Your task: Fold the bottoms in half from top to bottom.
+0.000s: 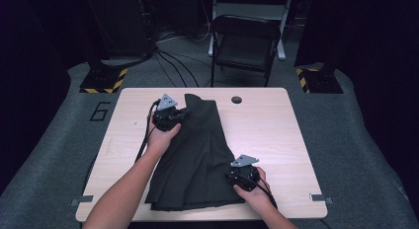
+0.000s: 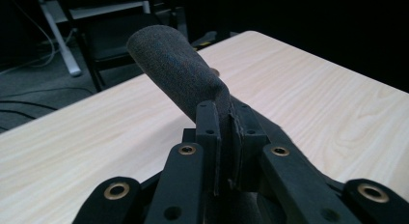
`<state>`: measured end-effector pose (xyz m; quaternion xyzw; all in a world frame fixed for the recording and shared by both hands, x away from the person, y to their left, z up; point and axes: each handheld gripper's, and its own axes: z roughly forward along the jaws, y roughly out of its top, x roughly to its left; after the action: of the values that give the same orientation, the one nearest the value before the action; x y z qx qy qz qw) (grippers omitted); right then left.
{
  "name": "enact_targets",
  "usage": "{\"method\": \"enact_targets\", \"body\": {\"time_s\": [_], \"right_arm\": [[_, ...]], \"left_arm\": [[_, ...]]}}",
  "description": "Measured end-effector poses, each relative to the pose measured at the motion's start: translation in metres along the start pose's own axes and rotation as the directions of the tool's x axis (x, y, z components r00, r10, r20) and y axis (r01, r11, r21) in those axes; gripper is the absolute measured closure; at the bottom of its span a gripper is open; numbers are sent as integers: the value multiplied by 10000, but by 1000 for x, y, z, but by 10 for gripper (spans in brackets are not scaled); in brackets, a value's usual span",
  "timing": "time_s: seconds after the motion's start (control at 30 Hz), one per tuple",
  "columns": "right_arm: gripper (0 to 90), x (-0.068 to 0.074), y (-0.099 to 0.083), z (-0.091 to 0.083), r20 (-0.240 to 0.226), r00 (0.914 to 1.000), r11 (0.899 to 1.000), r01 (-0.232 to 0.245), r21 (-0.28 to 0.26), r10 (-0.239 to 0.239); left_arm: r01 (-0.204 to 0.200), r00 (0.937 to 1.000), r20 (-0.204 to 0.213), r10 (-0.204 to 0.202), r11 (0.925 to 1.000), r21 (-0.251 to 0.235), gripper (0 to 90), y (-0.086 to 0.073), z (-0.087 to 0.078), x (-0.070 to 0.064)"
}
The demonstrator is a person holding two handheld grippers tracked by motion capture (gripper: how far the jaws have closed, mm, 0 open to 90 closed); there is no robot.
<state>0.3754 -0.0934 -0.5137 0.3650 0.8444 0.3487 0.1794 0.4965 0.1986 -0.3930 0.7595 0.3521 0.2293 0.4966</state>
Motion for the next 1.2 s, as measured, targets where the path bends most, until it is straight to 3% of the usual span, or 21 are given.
{"method": "enact_targets", "body": {"time_s": [0.07, 0.3, 0.47, 0.7, 0.83, 1.2], "right_arm": [[630, 2, -3, 0, 199, 9998, 9998, -37, 190, 33], [683, -1, -7, -6, 65, 9997, 9990, 232, 370, -235], [683, -4, -7, -5, -85, 10000, 9996, -44, 266, 46], [680, -3, -7, -5, 41, 9999, 9996, -146, 246, 145], [678, -3, -7, -5, 34, 9997, 9994, -235, 266, 234], [678, -2, -7, -5, 0, 9996, 9991, -285, 304, 285]], "left_arm": [[34, 9999, -132, -32, 9999, 106, 834, 3, -1, 6], [326, 9987, -402, -320, 9994, 151, 834, 0, 2, 14], [-174, 9998, 81, 173, 9998, 103, 835, 1, -1, 1], [-237, 9972, 710, 244, 9997, -100, 834, -2, -6, -16], [-387, 9924, 1158, 408, 9990, -204, 834, -4, -14, -25], [-340, 9901, 1361, 356, 9993, -145, 833, -13, -22, -27]]}}
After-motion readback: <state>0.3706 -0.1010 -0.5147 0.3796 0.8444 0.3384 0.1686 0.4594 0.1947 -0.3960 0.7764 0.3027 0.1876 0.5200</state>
